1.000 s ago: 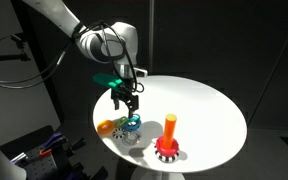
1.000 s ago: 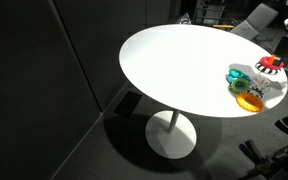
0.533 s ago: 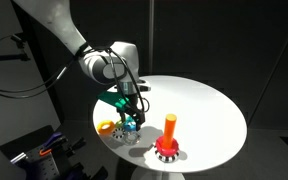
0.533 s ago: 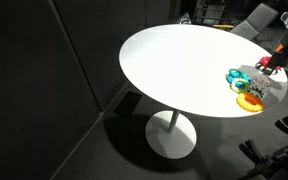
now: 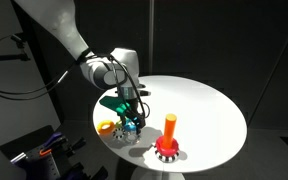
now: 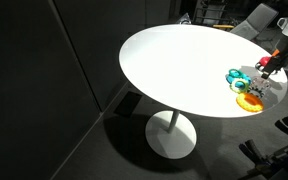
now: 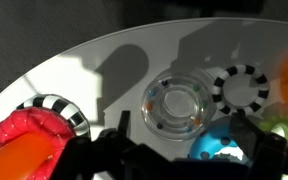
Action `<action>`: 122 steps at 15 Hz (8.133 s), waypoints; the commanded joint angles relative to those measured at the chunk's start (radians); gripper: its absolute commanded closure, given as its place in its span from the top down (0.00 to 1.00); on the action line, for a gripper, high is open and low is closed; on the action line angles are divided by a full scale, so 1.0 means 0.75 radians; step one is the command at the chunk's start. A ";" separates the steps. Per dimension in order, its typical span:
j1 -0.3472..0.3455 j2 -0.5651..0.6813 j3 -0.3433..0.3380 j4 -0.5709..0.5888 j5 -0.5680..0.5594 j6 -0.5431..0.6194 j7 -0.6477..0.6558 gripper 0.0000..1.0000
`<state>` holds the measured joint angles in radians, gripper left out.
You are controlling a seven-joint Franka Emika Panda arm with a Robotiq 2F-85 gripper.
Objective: Put the colorless ring around the orange rod
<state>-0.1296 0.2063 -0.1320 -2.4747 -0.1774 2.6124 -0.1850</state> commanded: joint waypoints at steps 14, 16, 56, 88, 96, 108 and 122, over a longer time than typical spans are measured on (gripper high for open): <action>-0.028 0.114 0.024 0.022 0.044 0.173 -0.042 1.00; -0.036 0.127 0.032 0.024 0.064 0.181 -0.051 1.00; -0.035 -0.007 -0.017 0.082 0.038 -0.066 -0.006 0.70; -0.121 -0.209 -0.138 0.385 0.053 -0.479 0.140 0.70; -0.132 -0.117 -0.144 0.467 0.117 -0.469 0.107 0.70; -0.150 0.022 -0.142 0.618 0.155 -0.546 0.100 0.70; -0.188 0.067 -0.138 0.661 0.202 -0.624 0.077 0.70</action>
<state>-0.2535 0.2436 -0.2447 -2.0128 -0.0573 2.1797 -0.1007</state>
